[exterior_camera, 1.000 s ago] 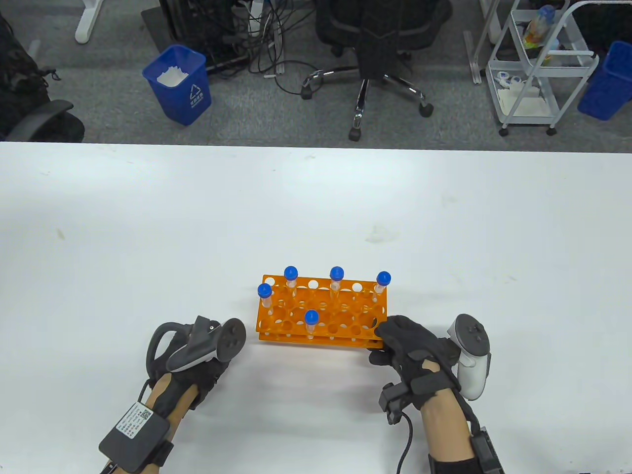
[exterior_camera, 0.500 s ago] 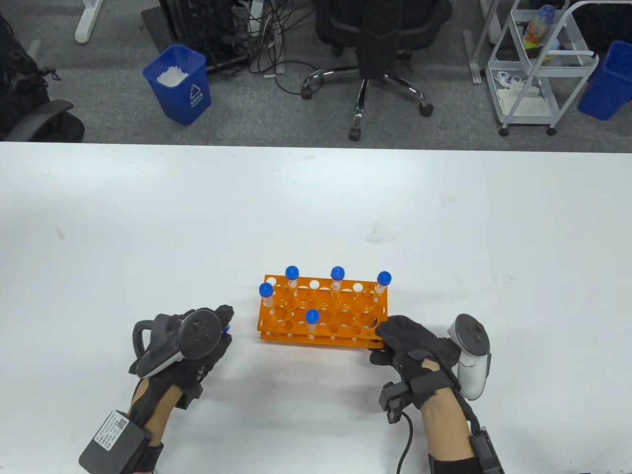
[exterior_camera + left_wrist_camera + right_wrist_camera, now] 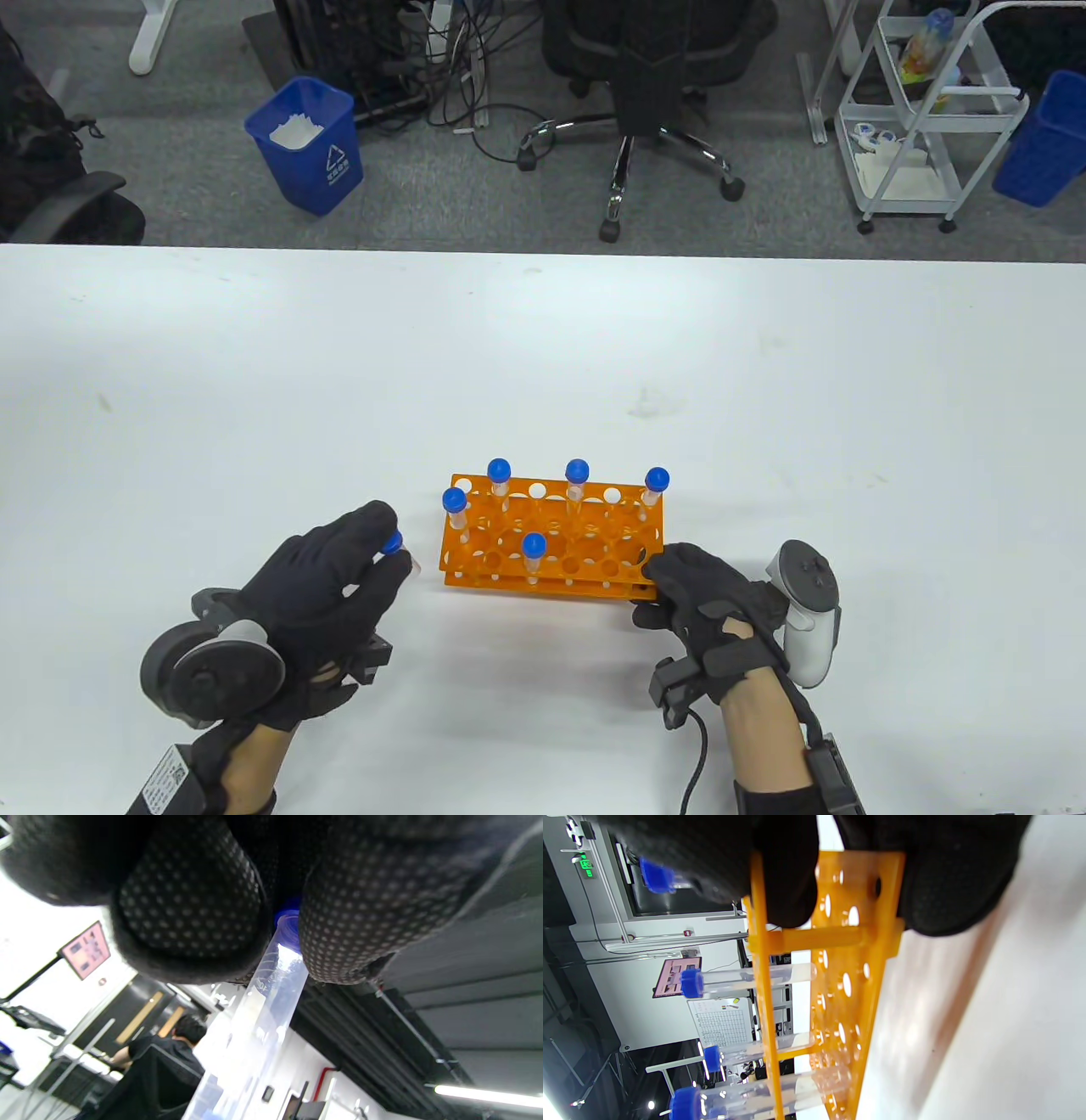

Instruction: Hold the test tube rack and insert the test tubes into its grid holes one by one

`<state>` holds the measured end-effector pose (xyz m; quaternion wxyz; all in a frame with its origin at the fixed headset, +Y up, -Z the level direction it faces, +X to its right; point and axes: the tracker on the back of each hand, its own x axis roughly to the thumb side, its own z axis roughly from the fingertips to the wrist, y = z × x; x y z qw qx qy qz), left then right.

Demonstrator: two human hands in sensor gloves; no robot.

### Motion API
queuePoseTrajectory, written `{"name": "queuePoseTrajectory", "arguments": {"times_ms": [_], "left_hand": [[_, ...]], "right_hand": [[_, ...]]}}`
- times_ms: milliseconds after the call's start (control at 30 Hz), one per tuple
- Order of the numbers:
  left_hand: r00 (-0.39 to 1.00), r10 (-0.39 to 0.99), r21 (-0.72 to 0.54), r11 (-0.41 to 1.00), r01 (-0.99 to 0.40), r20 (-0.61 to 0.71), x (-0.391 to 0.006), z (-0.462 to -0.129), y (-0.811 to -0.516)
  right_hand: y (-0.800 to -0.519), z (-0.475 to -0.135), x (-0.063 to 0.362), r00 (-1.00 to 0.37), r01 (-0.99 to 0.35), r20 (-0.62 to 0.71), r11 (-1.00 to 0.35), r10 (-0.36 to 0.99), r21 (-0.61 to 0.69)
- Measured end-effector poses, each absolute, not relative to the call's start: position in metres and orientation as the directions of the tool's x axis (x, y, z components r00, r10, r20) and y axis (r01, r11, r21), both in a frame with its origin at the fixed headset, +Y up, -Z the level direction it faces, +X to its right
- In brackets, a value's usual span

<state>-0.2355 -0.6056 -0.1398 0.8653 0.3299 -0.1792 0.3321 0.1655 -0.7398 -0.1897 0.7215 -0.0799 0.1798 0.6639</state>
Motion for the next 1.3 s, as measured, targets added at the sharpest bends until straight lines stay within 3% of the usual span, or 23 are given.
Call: {"name": "queuePoseTrajectory", "arguments": {"times_ms": [500,1300], "left_hand": [[0.785,0.297,0.491,0.646,-0.585,0.543,-0.179,-0.143,-0.611],[0.881,0.159,0.509,0.764,-0.396,0.446,-0.153,-0.144,-0.629]], "right_hand": [[-0.741,-0.189,0.161,0.046,-0.984,-0.359,0.104,0.932,0.144],[-0.741,-0.188,0.158,0.063,-0.979,-0.360,0.127,0.931,0.157]]}}
